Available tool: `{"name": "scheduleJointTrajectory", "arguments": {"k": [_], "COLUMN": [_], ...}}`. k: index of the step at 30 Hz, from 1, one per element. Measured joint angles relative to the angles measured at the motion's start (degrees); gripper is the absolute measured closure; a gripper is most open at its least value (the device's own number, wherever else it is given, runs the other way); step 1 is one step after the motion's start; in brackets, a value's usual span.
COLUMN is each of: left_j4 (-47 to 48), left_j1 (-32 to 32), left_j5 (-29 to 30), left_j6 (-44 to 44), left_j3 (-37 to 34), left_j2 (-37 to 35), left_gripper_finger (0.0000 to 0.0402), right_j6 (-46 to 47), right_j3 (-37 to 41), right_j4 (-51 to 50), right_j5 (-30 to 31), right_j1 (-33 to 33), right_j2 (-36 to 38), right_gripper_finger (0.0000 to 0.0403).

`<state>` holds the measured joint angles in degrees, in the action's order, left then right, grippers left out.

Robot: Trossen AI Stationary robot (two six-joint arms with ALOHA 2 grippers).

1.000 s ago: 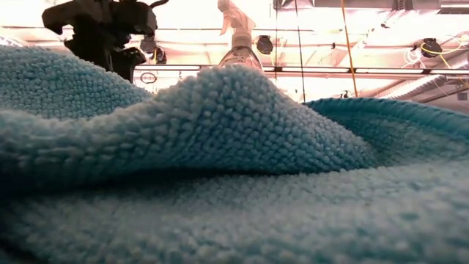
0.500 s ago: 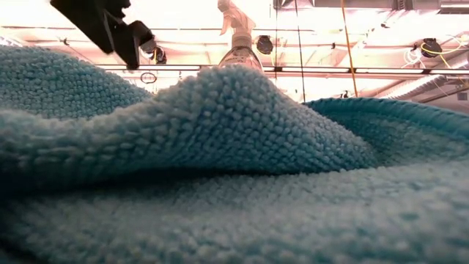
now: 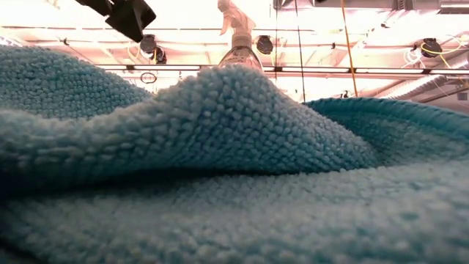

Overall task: Sort microfiber towel by color & place in baskets
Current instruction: Put the blue microfiber cloth into the top transparent bin

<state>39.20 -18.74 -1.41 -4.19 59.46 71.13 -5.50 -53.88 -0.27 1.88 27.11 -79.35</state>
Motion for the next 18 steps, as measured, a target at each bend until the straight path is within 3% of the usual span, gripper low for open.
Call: {"name": "scheduleJointTrajectory", "arguments": {"k": [8,18], "left_j4": [-5.0,-11.1], "left_j1": [-2.7,-5.5], "left_j5": [0.0,0.0], "left_j6": [0.0,0.0], "left_j3": [0.0,0.0], "left_j2": [3.7,11.4], "left_gripper_finger": [0.0144,0.0144], "right_j6": [2.0,3.6], "right_j3": [7.9,8.4], "right_j4": [14.7,26.9], "right_j5": [-2.4,-9.2], "right_j1": [0.1,0.4], "right_j2": [-1.9,-15.7], "right_gripper_finger": [0.0133,0.0133]}}
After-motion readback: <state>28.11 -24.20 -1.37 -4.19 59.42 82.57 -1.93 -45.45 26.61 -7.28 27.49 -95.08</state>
